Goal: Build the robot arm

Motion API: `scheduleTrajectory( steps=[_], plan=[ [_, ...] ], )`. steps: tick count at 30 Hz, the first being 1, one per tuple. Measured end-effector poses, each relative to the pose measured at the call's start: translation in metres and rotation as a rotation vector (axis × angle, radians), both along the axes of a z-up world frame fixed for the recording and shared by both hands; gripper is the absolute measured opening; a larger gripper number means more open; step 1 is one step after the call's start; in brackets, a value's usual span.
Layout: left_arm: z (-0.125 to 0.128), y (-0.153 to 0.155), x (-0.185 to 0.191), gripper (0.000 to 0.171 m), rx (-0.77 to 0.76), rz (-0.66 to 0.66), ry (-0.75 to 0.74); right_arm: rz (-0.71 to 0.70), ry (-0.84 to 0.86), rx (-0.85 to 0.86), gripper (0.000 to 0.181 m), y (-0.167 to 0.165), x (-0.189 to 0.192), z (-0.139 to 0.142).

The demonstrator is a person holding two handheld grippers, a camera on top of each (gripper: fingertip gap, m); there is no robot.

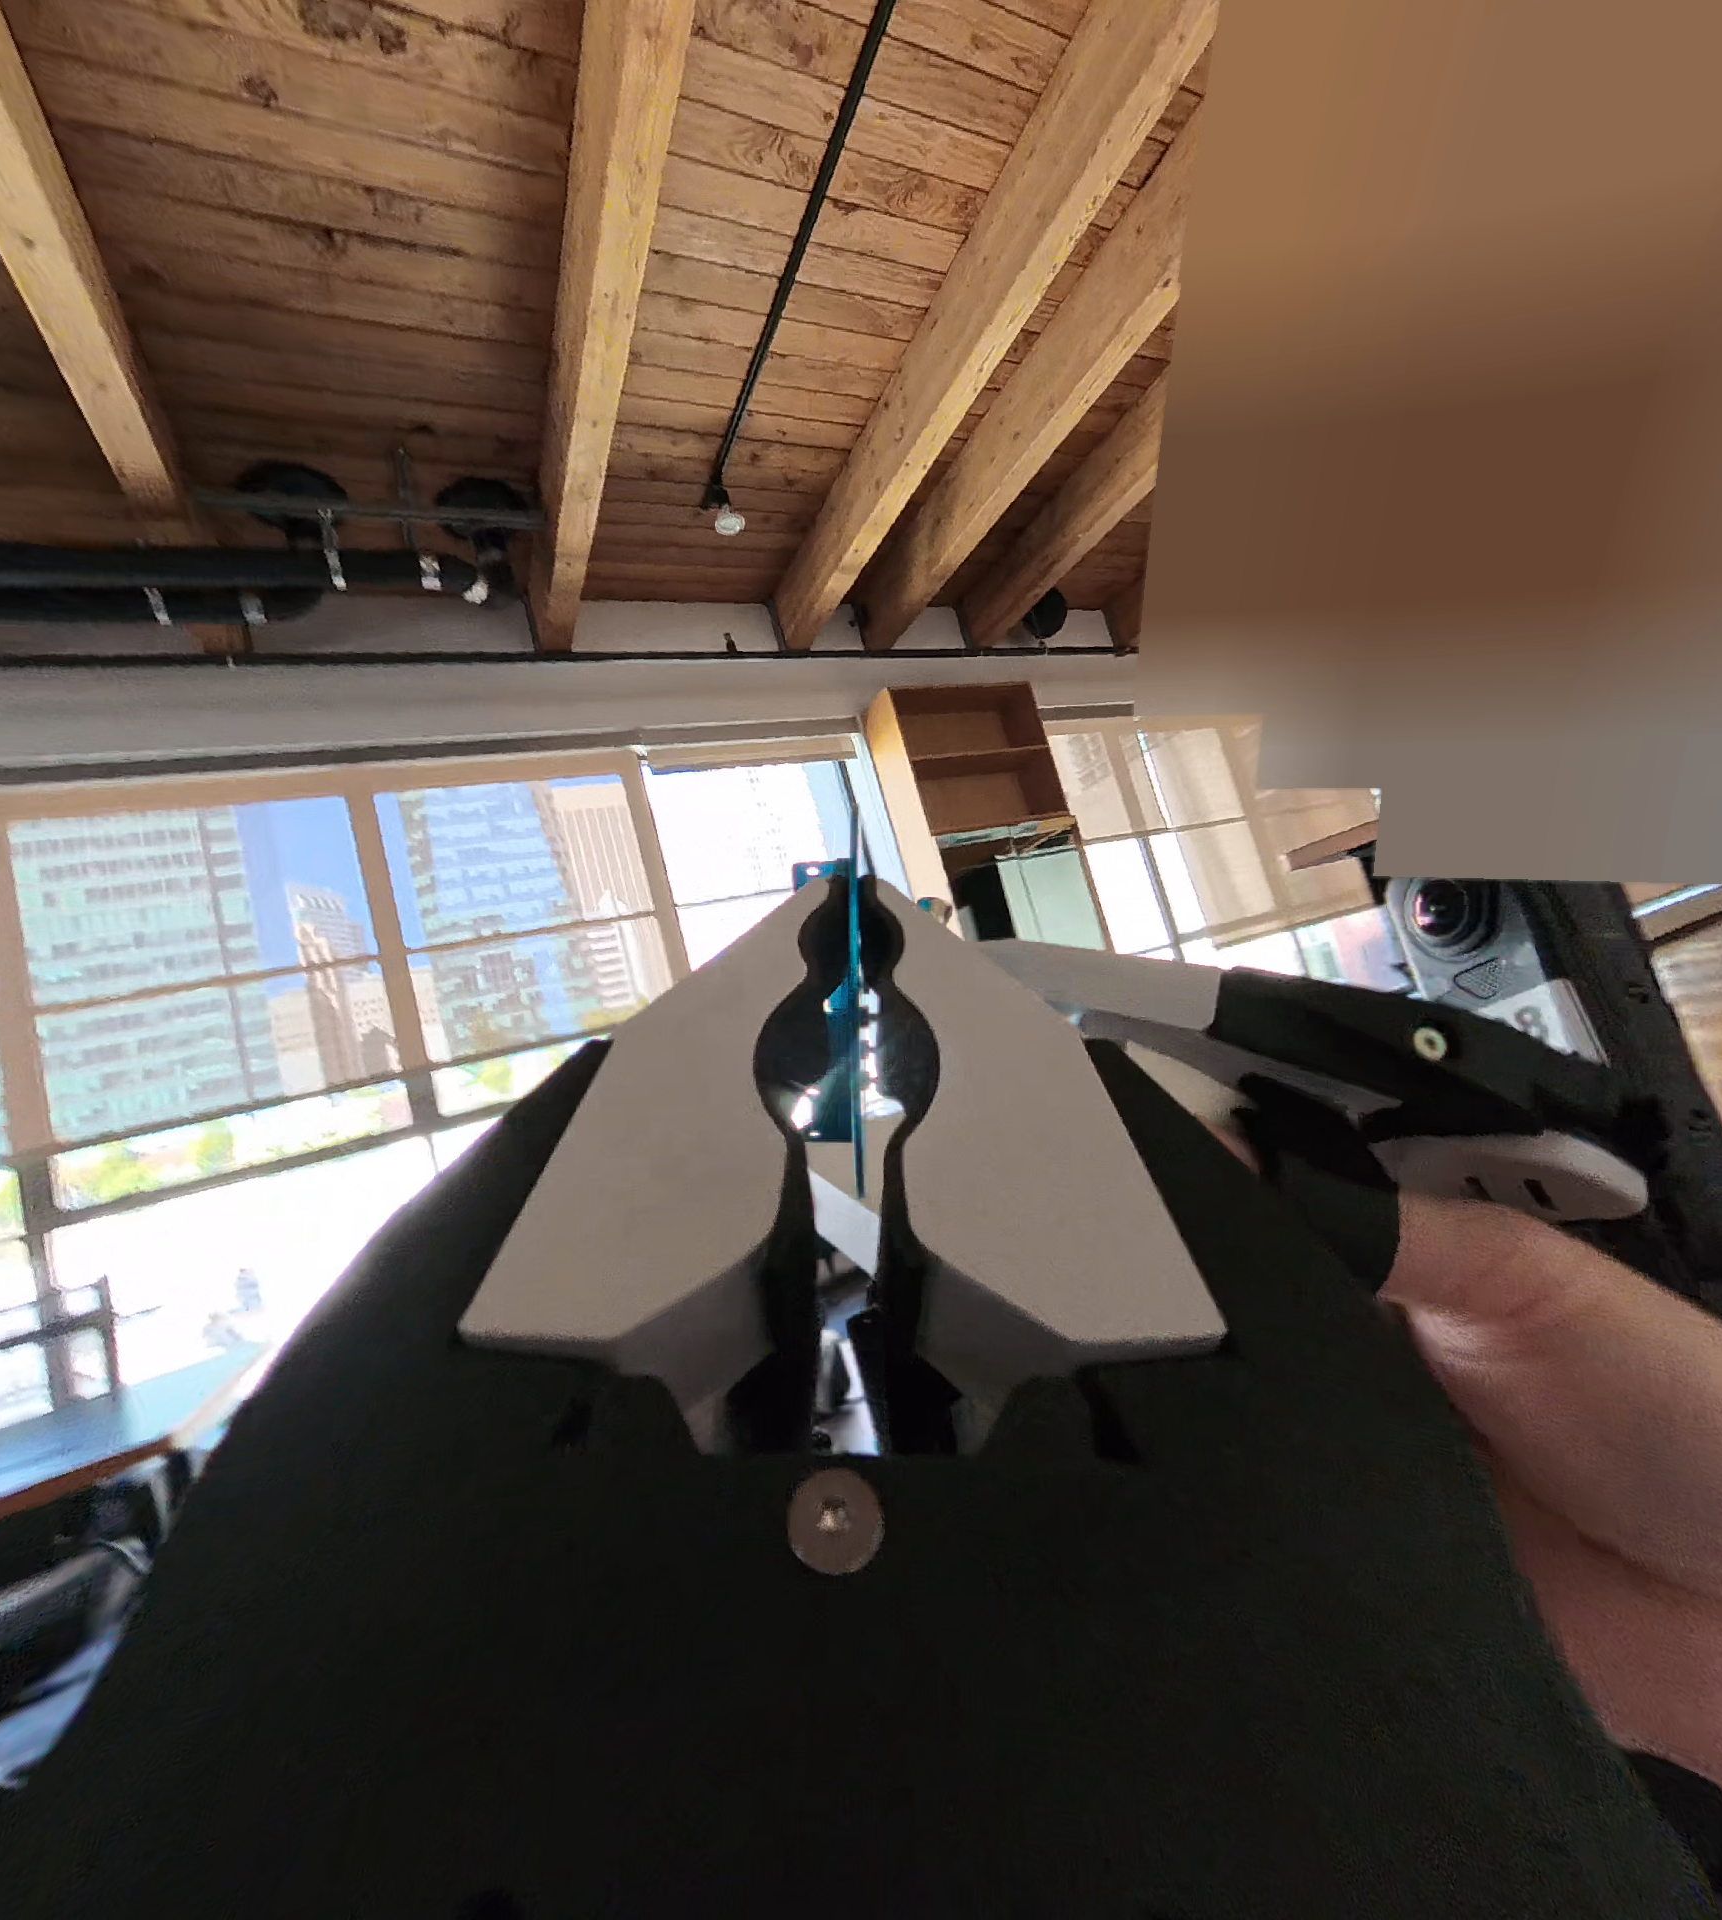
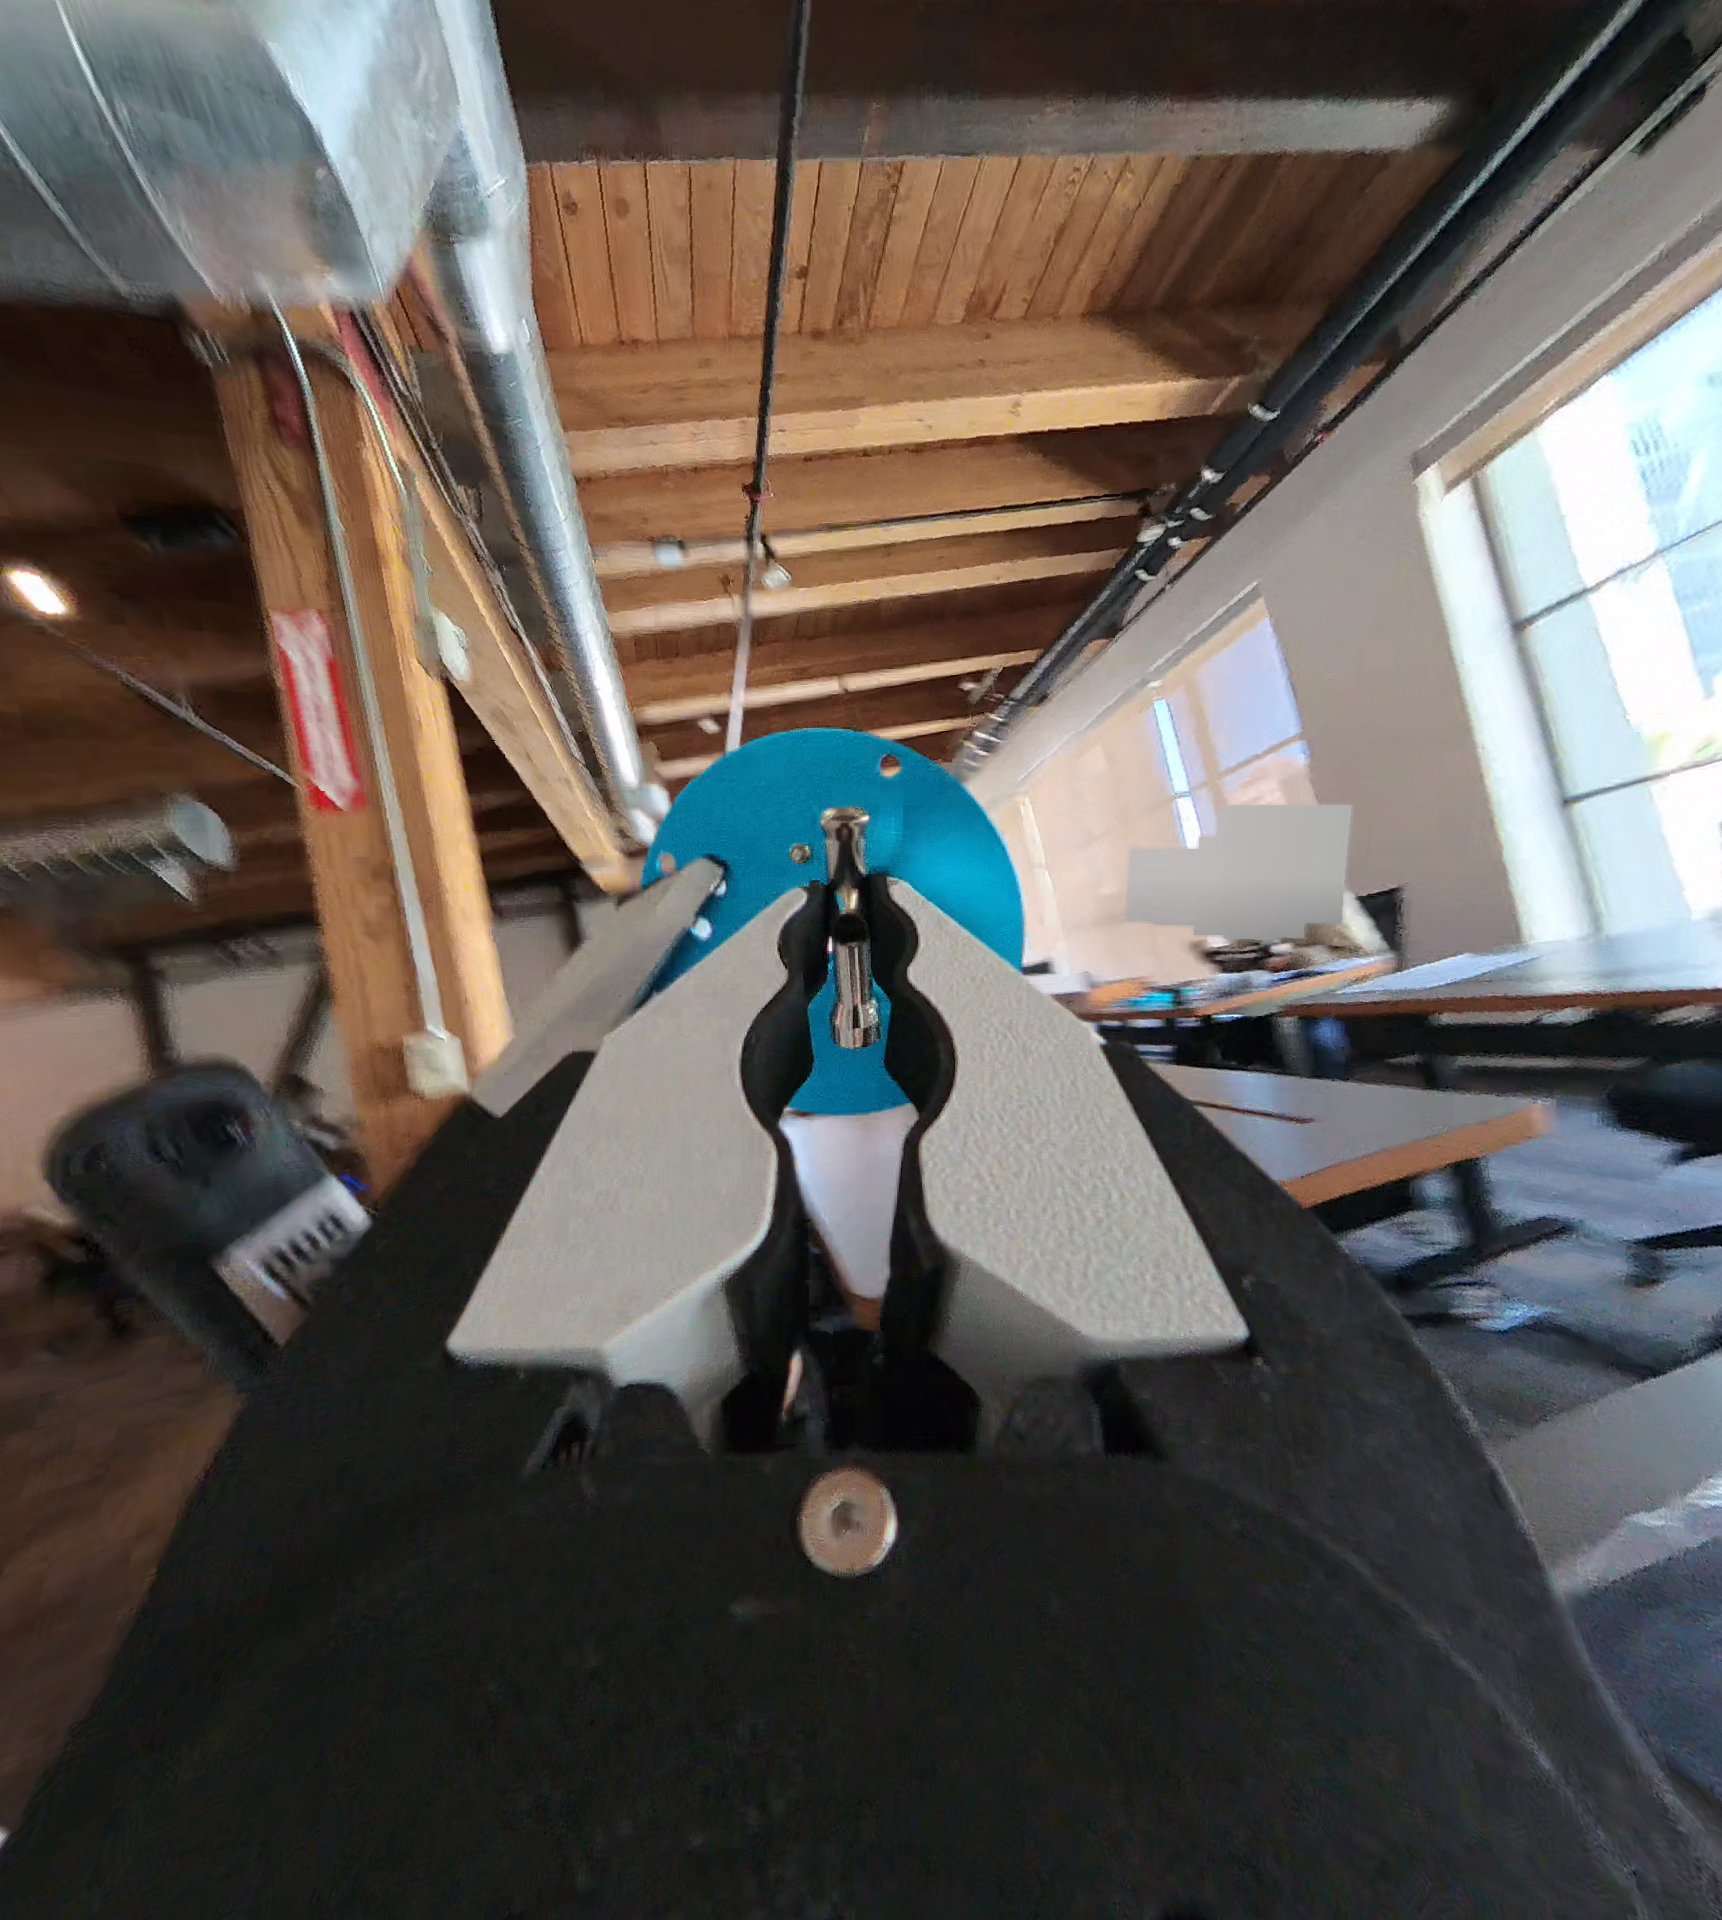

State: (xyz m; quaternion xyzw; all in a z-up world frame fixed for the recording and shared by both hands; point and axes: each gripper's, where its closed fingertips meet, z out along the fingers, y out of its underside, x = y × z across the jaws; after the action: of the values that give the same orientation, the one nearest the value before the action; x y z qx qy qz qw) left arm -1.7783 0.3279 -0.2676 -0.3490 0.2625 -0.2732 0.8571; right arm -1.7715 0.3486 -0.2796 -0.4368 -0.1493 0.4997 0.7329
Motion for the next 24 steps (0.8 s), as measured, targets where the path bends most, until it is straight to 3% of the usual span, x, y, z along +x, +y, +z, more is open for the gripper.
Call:
scheduleTrajectory(
  steps=[3,5,8,11,18,24],
  plan=[
    [-0.001,0.002,-0.008,0.000,-0.049,-0.034,-0.024,-0.197,-0.245,0.250,0.006,-0.019,-0.002,0.004],
    [-0.002,0.001,-0.011,0.000,-0.061,-0.045,-0.011,-0.462,-0.530,0.435,0.006,-0.021,0.004,0.007],
    [-0.002,-0.005,-0.012,0.000,-0.040,-0.029,0.014,-0.740,-1.004,0.755,0.007,-0.021,-0.002,0.003],
    [-0.002,-0.011,-0.010,0.000,-0.006,0.014,0.047,-0.878,-1.306,0.953,0.007,-0.017,-0.004,-0.004],
    [-0.003,-0.018,-0.005,0.000,0.004,-0.010,0.060,-0.947,-1.406,1.182,0.007,-0.029,-0.010,-0.005],
    [-0.003,-0.021,-0.005,0.000,-0.004,-0.046,0.055,-0.975,-1.445,1.181,0.007,-0.024,-0.005,-0.003]
  ],
)
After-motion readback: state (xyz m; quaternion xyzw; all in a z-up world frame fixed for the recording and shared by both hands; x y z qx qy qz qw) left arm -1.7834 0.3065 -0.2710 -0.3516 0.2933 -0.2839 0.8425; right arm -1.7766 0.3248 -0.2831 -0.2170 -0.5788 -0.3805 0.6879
